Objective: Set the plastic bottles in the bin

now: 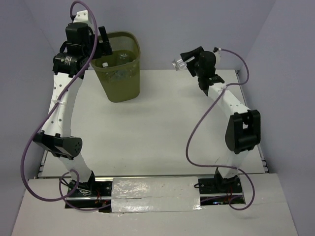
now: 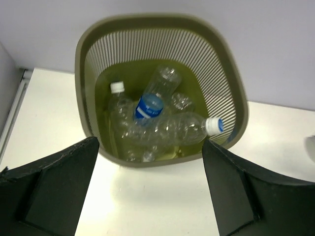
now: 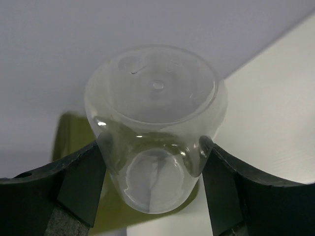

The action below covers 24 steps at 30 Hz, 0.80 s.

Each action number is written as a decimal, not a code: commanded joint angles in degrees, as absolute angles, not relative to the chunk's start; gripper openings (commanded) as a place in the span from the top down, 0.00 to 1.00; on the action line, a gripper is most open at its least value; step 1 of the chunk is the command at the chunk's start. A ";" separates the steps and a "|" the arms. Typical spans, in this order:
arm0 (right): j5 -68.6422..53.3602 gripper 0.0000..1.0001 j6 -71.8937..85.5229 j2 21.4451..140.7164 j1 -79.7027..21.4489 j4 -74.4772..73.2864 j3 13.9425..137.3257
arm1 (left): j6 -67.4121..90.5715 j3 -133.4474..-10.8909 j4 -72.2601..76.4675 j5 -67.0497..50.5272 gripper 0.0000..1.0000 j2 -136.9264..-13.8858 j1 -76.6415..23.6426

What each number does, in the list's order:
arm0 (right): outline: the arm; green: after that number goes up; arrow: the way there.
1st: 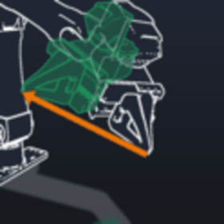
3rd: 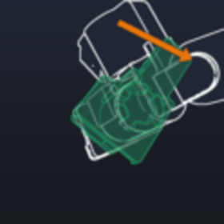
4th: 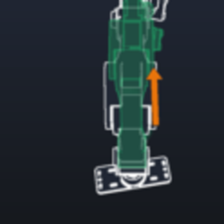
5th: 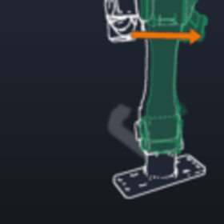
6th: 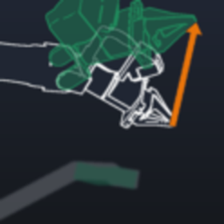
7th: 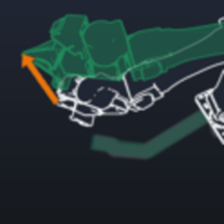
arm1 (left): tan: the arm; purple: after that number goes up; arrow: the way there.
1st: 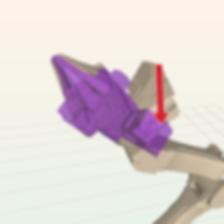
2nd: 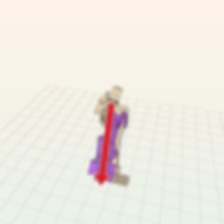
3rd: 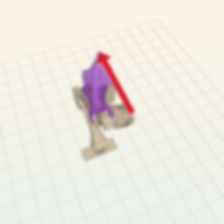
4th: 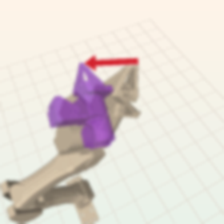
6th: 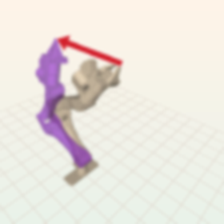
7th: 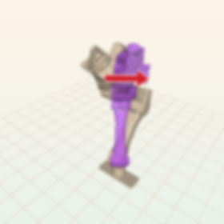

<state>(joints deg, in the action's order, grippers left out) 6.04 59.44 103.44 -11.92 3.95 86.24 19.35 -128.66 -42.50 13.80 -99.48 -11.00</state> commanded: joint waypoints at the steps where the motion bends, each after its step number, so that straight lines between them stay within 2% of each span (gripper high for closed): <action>1: 3.78 0.60 49.58 97.04 -19.13 3.35 88.66 | 21.62 -127.63 -45.44 15.64 0.01 -96.77 -10.37; 4: 3.96 0.60 44.66 96.68 -23.37 -0.69 93.50 | 22.59 -125.52 -45.53 16.00 0.01 -94.58 -10.20; 8: 4.22 0.60 39.03 102.46 -32.05 -9.81 111.41 | 24.17 -125.16 -45.79 15.65 0.00 -92.29 -9.67; 13: 5.54 0.58 37.44 115.12 -36.47 -15.90 132.69 | 25.49 -125.95 -46.58 15.03 0.01 -90.88 -9.23; 16: 5.98 0.56 38.49 120.84 -37.70 -15.47 139.72 | 26.01 -126.65 -47.46 14.94 0.00 -90.44 -8.96; 19: 7.90 0.51 38.85 123.92 -38.93 -11.26 140.97 | 27.06 -126.48 -47.29 13.98 0.01 -89.65 -8.53; 24: 11.95 0.50 38.41 131.56 -40.25 -4.14 147.55 | 28.65 -126.21 -47.29 10.56 0.01 -89.47 -8.00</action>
